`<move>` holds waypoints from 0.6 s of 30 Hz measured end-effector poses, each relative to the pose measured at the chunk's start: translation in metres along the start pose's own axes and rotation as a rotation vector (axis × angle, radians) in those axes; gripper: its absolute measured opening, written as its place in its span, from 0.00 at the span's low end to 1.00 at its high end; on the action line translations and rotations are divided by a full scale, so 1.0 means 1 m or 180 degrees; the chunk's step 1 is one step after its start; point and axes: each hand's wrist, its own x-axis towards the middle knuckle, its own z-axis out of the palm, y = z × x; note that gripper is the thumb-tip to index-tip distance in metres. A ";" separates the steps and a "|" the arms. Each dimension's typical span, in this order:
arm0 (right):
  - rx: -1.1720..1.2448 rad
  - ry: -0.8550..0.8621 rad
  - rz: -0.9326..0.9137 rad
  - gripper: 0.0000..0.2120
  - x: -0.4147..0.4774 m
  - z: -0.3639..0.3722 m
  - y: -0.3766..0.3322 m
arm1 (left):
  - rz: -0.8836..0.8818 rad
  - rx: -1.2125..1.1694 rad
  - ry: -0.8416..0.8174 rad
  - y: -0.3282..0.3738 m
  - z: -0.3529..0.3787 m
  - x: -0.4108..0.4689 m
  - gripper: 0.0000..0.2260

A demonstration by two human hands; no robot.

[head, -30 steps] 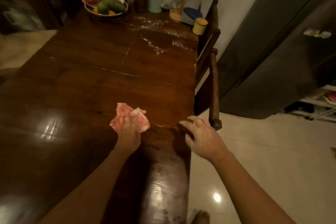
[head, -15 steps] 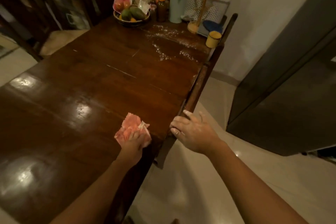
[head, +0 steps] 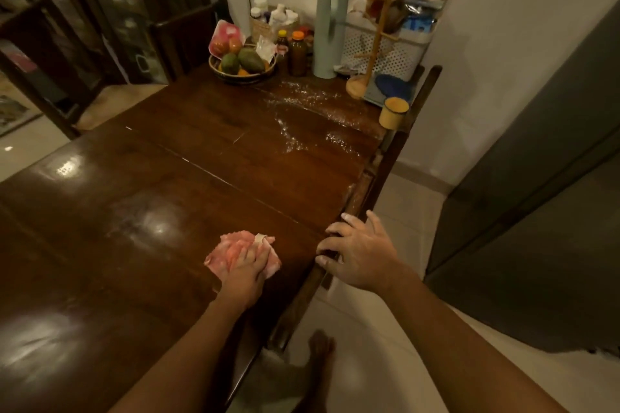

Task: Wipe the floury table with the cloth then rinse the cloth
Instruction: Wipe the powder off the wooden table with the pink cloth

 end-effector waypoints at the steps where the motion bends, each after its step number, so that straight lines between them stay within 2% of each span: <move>1: -0.0029 0.0036 -0.0014 0.21 0.011 -0.004 0.012 | 0.0055 -0.0065 0.0072 0.005 -0.003 0.016 0.25; 5: -0.0249 0.0537 -0.0032 0.23 0.067 -0.013 0.068 | 0.0116 -0.0052 0.0313 0.019 -0.018 0.099 0.24; 10: -0.0405 0.0463 -0.0233 0.20 0.129 -0.026 0.132 | -0.0008 -0.0058 0.0413 0.056 -0.039 0.189 0.24; 12: 0.0101 0.0326 -0.0203 0.15 0.150 -0.034 0.154 | -0.0065 -0.0147 0.0422 0.069 -0.052 0.239 0.24; 15: 0.1390 -0.0204 -0.0160 0.08 0.162 -0.030 0.161 | -0.0127 -0.0236 0.0436 0.096 -0.061 0.305 0.26; 18: 0.1663 -0.0160 -0.0224 0.07 0.159 -0.023 0.161 | 0.0104 -0.0025 0.0233 0.141 -0.053 0.343 0.27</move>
